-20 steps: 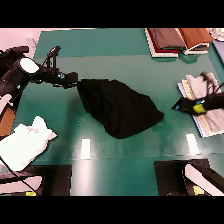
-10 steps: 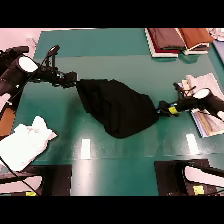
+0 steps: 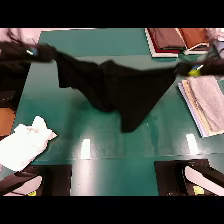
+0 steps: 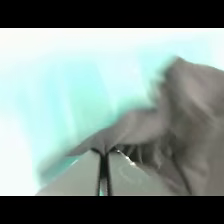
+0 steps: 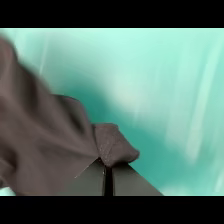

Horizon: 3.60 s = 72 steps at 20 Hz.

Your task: Fold the shirts.

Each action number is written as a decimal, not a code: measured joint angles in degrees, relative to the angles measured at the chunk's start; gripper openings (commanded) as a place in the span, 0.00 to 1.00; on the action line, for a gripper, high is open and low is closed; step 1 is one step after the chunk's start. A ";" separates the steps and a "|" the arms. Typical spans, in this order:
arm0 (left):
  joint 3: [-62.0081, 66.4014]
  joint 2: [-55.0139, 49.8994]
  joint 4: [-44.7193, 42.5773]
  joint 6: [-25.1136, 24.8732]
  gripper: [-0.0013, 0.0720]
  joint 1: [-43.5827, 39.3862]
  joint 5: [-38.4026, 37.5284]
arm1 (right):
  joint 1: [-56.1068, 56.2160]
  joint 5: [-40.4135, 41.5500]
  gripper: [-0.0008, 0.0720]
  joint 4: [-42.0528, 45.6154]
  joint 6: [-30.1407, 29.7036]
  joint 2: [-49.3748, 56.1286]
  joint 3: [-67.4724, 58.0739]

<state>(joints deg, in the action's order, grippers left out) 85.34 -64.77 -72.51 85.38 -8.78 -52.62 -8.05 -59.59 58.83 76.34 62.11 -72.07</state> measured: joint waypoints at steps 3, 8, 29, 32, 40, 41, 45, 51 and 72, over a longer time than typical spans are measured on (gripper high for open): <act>6.23 7.15 -2.82 -0.02 0.05 0.04 0.33 | -3.06 -1.03 0.04 0.72 0.00 -7.23 -9.46; 15.28 18.38 -4.63 -0.22 0.05 0.00 0.61 | -8.90 -4.98 0.04 1.14 0.00 -15.91 -21.55; 25.73 -24.55 -10.86 2.82 0.05 -0.04 -15.26 | -5.18 -16.81 0.04 11.74 5.97 10.54 -15.72; 25.77 -32.02 -10.38 2.93 0.63 0.09 -15.56 | -2.01 -13.60 0.11 13.84 6.49 18.58 -16.61; 24.81 -30.60 -9.01 2.86 0.80 5.73 -23.76 | -0.66 -17.11 0.53 12.02 5.86 26.53 -26.58; 22.23 -28.76 -8.85 2.86 0.80 6.51 -24.81 | -0.59 -17.81 0.53 10.78 5.31 25.64 -25.83; 1.73 -17.31 -8.22 3.69 0.80 8.39 -24.04 | 0.61 -18.58 0.53 5.53 2.95 19.45 -17.88; -32.30 -1.25 -3.63 4.87 0.80 9.09 -16.68 | 3.21 -14.71 0.53 2.75 1.86 9.75 -5.25; -45.59 7.10 10.23 2.23 0.05 3.50 -1.64 | -12.85 -18.73 0.82 7.34 1.60 -5.11 14.36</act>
<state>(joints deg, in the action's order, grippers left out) 39.75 -57.67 -62.28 87.61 -5.28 -54.26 -20.91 -78.32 66.17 77.93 56.99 -57.71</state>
